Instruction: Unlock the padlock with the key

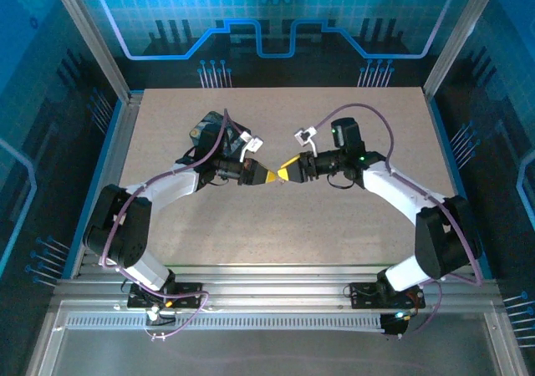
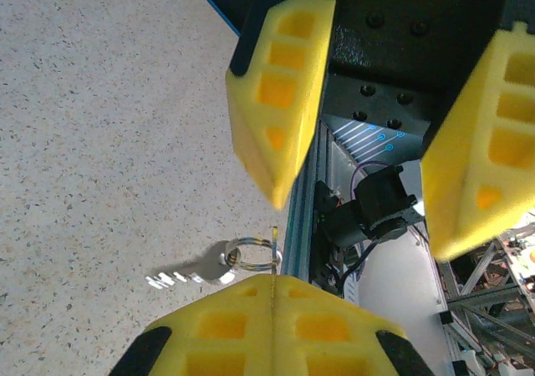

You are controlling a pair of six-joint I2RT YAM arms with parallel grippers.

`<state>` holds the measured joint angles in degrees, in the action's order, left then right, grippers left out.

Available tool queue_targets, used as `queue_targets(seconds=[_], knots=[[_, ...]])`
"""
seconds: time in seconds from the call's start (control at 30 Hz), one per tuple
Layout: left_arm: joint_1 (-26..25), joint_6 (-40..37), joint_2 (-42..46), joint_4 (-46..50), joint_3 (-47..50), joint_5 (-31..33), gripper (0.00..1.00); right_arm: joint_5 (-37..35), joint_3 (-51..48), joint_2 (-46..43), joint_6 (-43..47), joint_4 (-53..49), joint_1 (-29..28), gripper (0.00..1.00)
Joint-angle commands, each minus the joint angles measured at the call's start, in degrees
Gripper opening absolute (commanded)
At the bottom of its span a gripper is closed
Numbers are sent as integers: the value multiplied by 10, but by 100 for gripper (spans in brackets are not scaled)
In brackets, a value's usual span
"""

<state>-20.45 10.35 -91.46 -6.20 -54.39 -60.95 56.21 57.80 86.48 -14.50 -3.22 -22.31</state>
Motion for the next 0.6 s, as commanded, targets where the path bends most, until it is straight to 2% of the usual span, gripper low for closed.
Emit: queue_targets(seconds=[0.0, 0.17, 0.37, 0.57], knots=[[4, -14, 10, 16, -19, -14, 0, 13, 15, 20, 23, -19, -9, 48], [5, -19, 14, 25, -21, -15, 0, 17, 13, 25, 35, -31, -11, 46], [6, -12, 15, 16, -22, -14, 0, 34, 7, 23, 52, -46, -12, 36], [9, 0, 16, 1, -19, -15, 0, 31, -12, 17, 62, -46, -12, 33]])
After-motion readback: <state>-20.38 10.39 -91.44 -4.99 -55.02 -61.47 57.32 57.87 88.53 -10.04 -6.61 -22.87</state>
